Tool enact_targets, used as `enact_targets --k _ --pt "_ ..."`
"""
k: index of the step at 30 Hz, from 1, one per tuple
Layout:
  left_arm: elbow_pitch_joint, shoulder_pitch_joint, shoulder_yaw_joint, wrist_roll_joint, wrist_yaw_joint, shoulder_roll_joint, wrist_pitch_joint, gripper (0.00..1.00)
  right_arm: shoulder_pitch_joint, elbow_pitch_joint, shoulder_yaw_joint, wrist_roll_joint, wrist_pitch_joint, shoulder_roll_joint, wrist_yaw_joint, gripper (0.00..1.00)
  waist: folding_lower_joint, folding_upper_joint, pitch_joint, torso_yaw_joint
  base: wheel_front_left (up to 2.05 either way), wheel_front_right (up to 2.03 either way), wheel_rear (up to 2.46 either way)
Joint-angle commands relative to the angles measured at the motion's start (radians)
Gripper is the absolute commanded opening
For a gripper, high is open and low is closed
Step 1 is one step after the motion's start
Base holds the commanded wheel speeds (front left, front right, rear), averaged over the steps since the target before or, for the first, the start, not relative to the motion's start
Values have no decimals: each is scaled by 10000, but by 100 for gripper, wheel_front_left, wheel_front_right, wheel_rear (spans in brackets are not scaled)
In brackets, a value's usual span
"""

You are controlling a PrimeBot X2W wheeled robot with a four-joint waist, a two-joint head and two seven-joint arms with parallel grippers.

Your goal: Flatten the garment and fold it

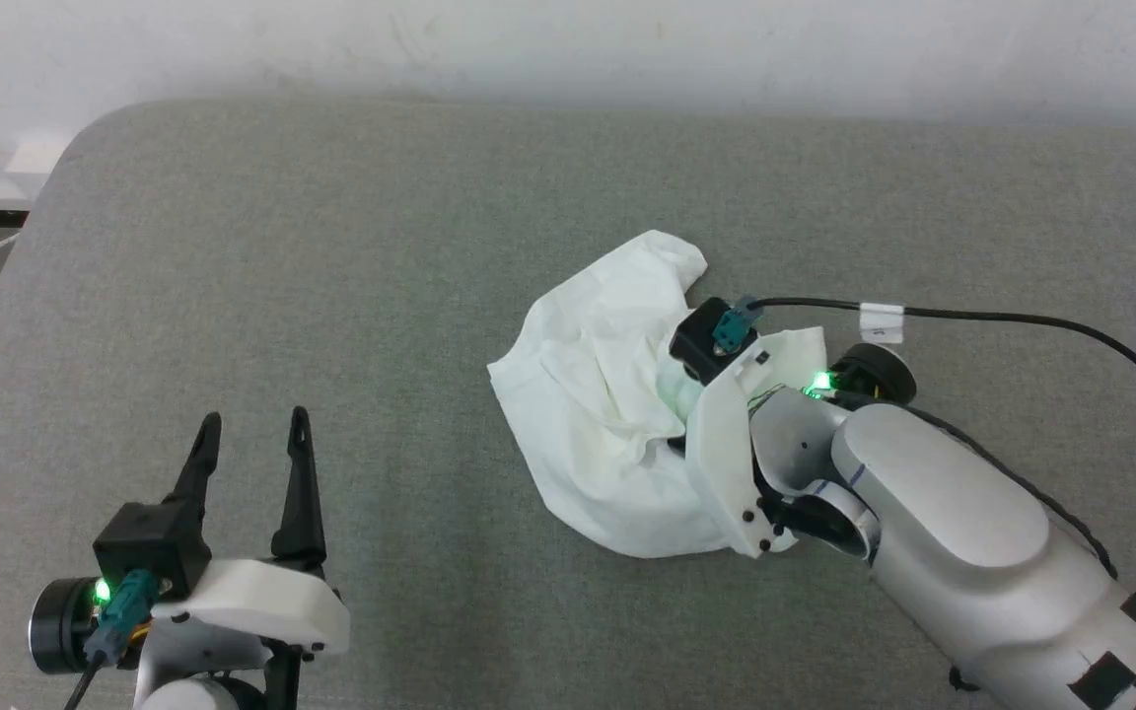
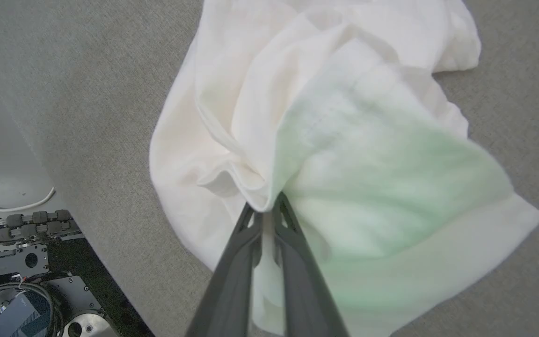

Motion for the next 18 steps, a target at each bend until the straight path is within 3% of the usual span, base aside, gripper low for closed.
enact_targets --k 1,8,14,18 --pt "26 -110 6 -50 -6 -12 -66 100 -163 69 15 74 -140 -1 -11 0 -1 0 15 -1 0 0 0" --pt "88 -85 17 -77 73 -27 -132 100 -586 744 -380 200 -1441 -207 -11 0 -1 0 2 -134 0 0 0" --pt "60 -118 -66 -83 108 -67 -122 100 -783 1478 -1845 -97 -2659 -577 -11 0 -1 0 -30 -211 0 0 0" --pt "27 -172 -128 -91 120 -107 -132 100 -904 2349 -3258 -624 -3234 -1234 -11 0 -1 0 63 -182 0 0 0"
